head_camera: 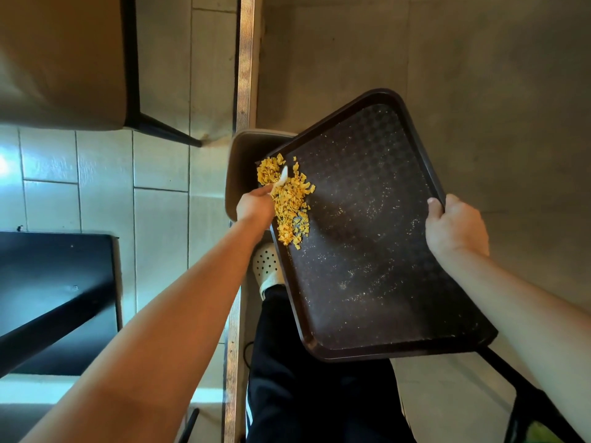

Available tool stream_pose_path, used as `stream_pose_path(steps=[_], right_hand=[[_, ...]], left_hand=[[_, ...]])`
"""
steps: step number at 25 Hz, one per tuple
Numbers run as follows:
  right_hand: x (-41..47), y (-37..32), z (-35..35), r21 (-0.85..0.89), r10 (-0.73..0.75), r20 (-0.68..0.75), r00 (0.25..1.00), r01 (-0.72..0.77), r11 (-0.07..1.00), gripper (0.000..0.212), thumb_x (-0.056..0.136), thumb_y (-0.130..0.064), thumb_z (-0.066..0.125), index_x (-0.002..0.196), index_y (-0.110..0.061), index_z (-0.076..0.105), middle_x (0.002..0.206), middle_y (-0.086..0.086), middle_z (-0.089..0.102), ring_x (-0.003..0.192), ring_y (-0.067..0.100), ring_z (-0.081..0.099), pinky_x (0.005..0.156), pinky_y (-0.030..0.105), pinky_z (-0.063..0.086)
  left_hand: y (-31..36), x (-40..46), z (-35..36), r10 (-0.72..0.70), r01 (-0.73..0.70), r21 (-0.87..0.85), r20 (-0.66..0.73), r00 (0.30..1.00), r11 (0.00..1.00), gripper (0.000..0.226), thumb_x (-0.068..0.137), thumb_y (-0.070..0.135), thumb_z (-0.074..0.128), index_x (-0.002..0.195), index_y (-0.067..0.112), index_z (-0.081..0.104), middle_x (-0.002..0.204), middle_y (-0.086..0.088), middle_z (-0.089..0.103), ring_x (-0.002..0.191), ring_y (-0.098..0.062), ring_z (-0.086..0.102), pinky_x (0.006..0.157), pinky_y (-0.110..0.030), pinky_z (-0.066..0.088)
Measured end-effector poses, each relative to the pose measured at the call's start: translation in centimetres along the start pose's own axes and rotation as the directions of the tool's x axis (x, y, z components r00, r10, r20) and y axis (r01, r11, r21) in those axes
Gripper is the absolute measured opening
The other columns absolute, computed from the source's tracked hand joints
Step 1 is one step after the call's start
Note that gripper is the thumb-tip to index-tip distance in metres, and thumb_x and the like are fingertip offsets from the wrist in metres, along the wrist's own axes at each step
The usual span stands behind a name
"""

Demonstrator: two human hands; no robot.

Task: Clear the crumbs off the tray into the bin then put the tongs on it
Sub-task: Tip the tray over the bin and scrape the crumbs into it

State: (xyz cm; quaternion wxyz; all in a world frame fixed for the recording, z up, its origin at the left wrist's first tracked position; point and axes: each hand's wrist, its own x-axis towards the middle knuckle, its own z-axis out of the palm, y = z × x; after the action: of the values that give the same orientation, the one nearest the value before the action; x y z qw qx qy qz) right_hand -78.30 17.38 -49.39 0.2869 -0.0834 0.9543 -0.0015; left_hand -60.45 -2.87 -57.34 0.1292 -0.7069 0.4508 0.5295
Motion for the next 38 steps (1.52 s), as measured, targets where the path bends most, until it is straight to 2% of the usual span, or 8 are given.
stream_pose_path(steps=[6, 10, 16, 23, 28, 30, 34, 38], right_hand=[[0.2, 0.0, 0.2, 0.004, -0.008, -0.004, 1.0, 0.008, 1.0, 0.034, 0.099, -0.033, 0.036, 0.079, -0.008, 0.043, 0.073, 0.012, 0.048, 0.073, 0.034, 0.05, 0.062, 0.038, 0.037], [0.3, -0.1, 0.2, 0.008, -0.003, 0.0, 1.0, 0.003, 1.0, 0.035, 0.099, -0.033, 0.036, 0.078, -0.007, 0.044, 0.075, 0.015, 0.052, 0.074, 0.036, 0.052, 0.062, 0.039, 0.039], [0.3, 0.1, 0.2, 0.016, 0.006, 0.008, 1.0, -0.006, 1.0, 0.034, 0.099, -0.032, 0.036, 0.075, -0.009, 0.039, 0.069, 0.01, 0.045, 0.072, 0.033, 0.046, 0.062, 0.037, 0.034], [0.2, 0.0, 0.2, 0.017, 0.021, 0.005, 1.0, -0.021, 1.0, 0.033, 0.099, -0.033, 0.035, 0.078, -0.008, 0.041, 0.074, 0.012, 0.047, 0.074, 0.033, 0.046, 0.063, 0.037, 0.035], [0.0, 0.0, 0.2, 0.012, 0.022, -0.003, 1.0, -0.022, 1.0, 0.033, 0.099, -0.034, 0.035, 0.079, -0.008, 0.042, 0.078, 0.014, 0.049, 0.074, 0.034, 0.047, 0.063, 0.038, 0.037], [0.0, 0.1, 0.2, 0.011, 0.021, -0.001, 1.0, -0.021, 1.0, 0.033, 0.099, -0.033, 0.035, 0.08, -0.008, 0.042, 0.077, 0.013, 0.048, 0.073, 0.033, 0.047, 0.063, 0.037, 0.036], [-0.2, 0.0, 0.3, 0.023, 0.028, -0.005, 1.0, -0.027, 0.999, 0.033, 0.099, -0.034, 0.035, 0.08, -0.008, 0.042, 0.076, 0.011, 0.047, 0.072, 0.032, 0.046, 0.062, 0.036, 0.034], [-0.3, 0.2, 0.2, 0.023, 0.033, -0.01, 0.999, -0.033, 0.999, 0.034, 0.099, -0.033, 0.036, 0.076, -0.009, 0.041, 0.066, 0.006, 0.042, 0.071, 0.032, 0.045, 0.062, 0.036, 0.034]], left_hand=[[1.6, 0.7, 0.2, -0.017, 0.017, 0.055, -0.014, 1.0, 0.998, 0.047, 0.096, 0.006, 0.03, 0.133, 0.026, 0.051, 0.126, -0.007, 0.06, 0.072, -0.013, 0.058, 0.05, -0.016, 0.041], [0.8, 0.8, -0.7, -0.057, 0.054, -0.03, -0.087, 0.995, 0.998, 0.045, 0.094, 0.006, 0.03, 0.127, 0.024, 0.056, 0.125, -0.013, 0.06, 0.091, -0.022, 0.064, 0.075, -0.034, 0.054], [0.7, 0.4, 0.6, 0.024, -0.023, 0.029, -0.027, 0.999, 0.999, 0.043, 0.094, 0.004, 0.037, 0.13, 0.023, 0.053, 0.111, -0.005, 0.059, 0.059, -0.005, 0.047, 0.04, -0.013, 0.041], [0.6, 1.8, -0.7, -0.029, 0.029, 0.135, 0.001, 1.0, 0.99, 0.046, 0.093, 0.003, 0.034, 0.131, 0.022, 0.052, 0.123, -0.01, 0.06, 0.112, -0.027, 0.058, 0.097, -0.036, 0.048], [-1.5, 1.4, -1.6, 0.001, -0.001, 0.029, 0.008, 1.0, 1.0, 0.045, 0.093, 0.0, 0.032, 0.127, 0.02, 0.053, 0.086, -0.003, 0.057, 0.061, -0.013, 0.049, 0.052, -0.021, 0.038], [-1.5, 0.9, -1.3, 0.004, -0.006, 0.028, 0.063, 0.998, 1.0, 0.04, 0.096, 0.004, 0.034, 0.128, 0.019, 0.053, 0.074, 0.001, 0.05, 0.054, -0.011, 0.043, 0.047, -0.02, 0.036], [-1.0, 0.8, -1.1, -0.008, 0.007, 0.023, 0.053, 0.999, 1.0, 0.04, 0.098, 0.007, 0.033, 0.134, 0.018, 0.048, 0.12, -0.017, 0.06, 0.09, -0.026, 0.063, 0.081, -0.038, 0.053], [-1.5, 0.9, -1.4, 0.044, -0.044, 0.028, -0.017, 0.999, 0.999, 0.042, 0.098, 0.008, 0.03, 0.133, 0.02, 0.05, 0.11, -0.013, 0.061, 0.056, -0.008, 0.042, 0.054, -0.018, 0.041]])
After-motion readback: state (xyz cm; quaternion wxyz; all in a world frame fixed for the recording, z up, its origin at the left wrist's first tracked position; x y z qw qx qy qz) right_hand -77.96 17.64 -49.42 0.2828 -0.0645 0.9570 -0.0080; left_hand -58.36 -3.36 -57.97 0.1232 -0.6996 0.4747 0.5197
